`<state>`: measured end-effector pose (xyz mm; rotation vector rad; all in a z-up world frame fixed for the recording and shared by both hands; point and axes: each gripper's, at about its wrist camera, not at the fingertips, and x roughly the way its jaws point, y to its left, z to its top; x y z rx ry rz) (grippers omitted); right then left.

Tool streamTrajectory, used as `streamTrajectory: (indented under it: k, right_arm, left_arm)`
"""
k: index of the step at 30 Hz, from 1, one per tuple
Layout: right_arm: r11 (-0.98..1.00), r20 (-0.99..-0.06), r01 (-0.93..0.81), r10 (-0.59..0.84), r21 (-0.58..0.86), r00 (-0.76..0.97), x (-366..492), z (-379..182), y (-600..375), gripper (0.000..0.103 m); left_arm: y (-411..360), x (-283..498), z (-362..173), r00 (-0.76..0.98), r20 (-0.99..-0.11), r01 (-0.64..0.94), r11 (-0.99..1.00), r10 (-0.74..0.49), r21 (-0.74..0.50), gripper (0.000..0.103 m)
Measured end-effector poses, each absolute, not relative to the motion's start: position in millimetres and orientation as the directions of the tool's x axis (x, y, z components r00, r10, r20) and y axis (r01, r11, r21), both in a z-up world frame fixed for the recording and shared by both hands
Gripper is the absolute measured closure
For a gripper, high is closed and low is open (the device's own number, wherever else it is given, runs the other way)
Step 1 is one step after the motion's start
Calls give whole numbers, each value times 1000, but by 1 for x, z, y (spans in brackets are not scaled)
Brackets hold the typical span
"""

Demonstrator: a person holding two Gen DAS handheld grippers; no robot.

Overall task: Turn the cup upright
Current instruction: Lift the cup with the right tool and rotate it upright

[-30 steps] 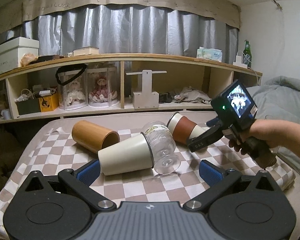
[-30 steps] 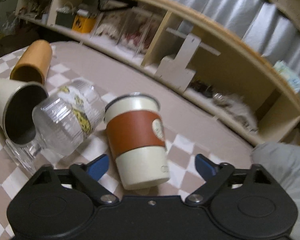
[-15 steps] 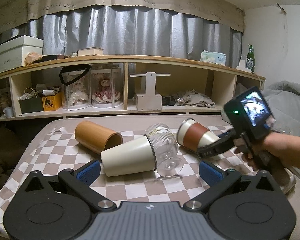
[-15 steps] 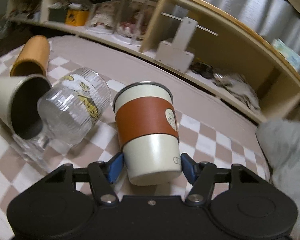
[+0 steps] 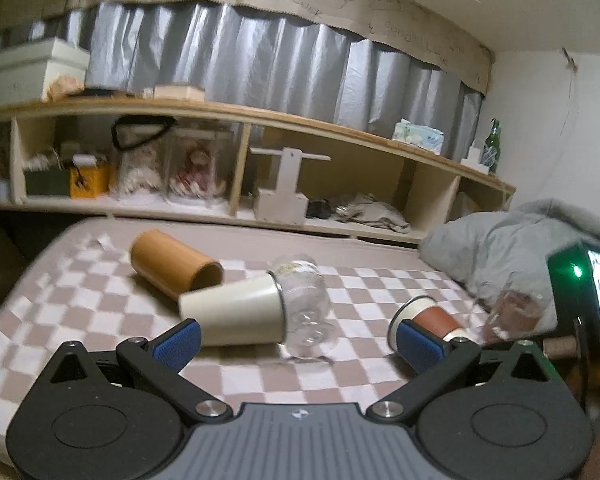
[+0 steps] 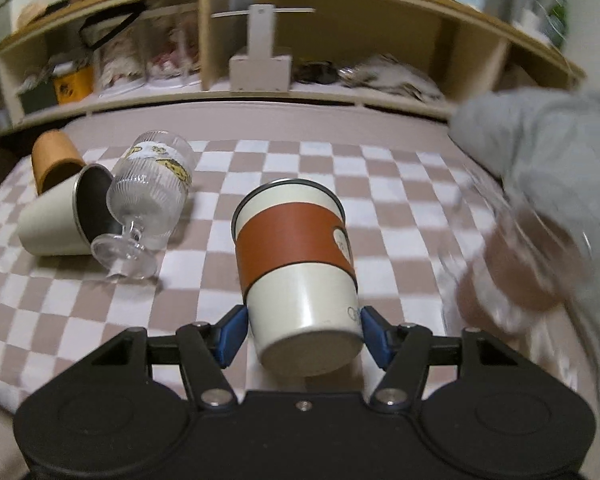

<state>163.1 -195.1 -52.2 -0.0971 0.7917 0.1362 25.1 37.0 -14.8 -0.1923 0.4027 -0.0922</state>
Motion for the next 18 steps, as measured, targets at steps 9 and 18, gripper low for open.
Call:
streamTrajectory:
  k: [9,18]
  right_arm:
    - [990,-749,-127,135,69,649,143,-73,-212,40]
    - [983,-729,-162,176,90,662,136,-74,-221,36]
  left_arm:
    - [33,46,-24,847,-459,79,917,-269,-392,1]
    - [7,114,-33,706,-563,59,829,-429,-557,0]
